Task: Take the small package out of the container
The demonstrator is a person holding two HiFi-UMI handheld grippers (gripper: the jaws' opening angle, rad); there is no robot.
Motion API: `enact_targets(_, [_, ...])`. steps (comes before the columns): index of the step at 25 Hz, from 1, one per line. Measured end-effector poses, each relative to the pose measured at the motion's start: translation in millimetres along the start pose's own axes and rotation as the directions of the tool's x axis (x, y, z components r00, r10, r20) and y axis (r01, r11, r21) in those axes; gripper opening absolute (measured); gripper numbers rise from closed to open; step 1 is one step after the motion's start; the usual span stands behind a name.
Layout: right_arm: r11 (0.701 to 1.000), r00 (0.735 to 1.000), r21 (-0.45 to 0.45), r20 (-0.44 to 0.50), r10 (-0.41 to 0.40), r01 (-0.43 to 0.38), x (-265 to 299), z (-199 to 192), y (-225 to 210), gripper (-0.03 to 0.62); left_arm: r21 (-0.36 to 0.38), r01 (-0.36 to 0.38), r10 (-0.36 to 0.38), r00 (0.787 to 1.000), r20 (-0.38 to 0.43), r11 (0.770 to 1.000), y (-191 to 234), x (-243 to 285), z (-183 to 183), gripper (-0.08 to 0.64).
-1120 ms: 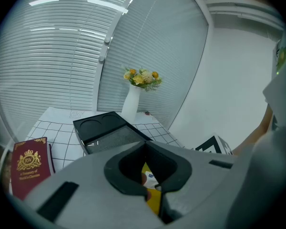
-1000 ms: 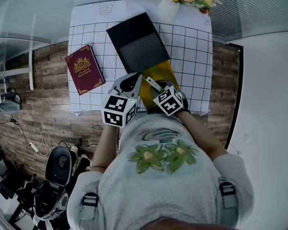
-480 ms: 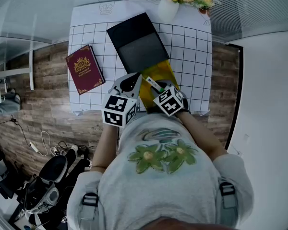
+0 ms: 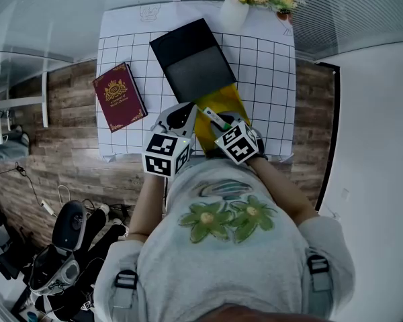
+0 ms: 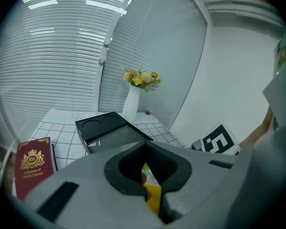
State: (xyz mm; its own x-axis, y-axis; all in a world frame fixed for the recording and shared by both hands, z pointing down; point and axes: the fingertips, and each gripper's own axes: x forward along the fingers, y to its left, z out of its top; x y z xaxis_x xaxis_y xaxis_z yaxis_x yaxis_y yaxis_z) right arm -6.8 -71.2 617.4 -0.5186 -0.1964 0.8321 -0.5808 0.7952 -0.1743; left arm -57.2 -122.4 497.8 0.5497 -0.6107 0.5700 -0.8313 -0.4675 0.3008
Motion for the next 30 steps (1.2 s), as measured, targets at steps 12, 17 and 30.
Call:
enact_targets(12, [1.0,0.999,-0.001,0.035,-0.025,0.025,-14.8,7.5,-1.0,0.092,0.009,-0.007,0.007,1.0,-0.002,1.0,-1.0,-7.1,-4.8,0.008])
enact_targets(17, [0.999,0.999,-0.005,0.042,-0.031,0.032,-22.7,11.4,1.3,0.092,0.013,-0.002,0.002,1.0,-0.004,1.0,-3.0,-8.3,-6.7,0.008])
enact_targets(30, [0.998,0.997,-0.027,0.056,-0.05,0.052,-40.5,19.6,6.2,0.092,0.017,0.004,-0.003,1.0,-0.014,1.0,0.3,-9.9,-10.8,0.007])
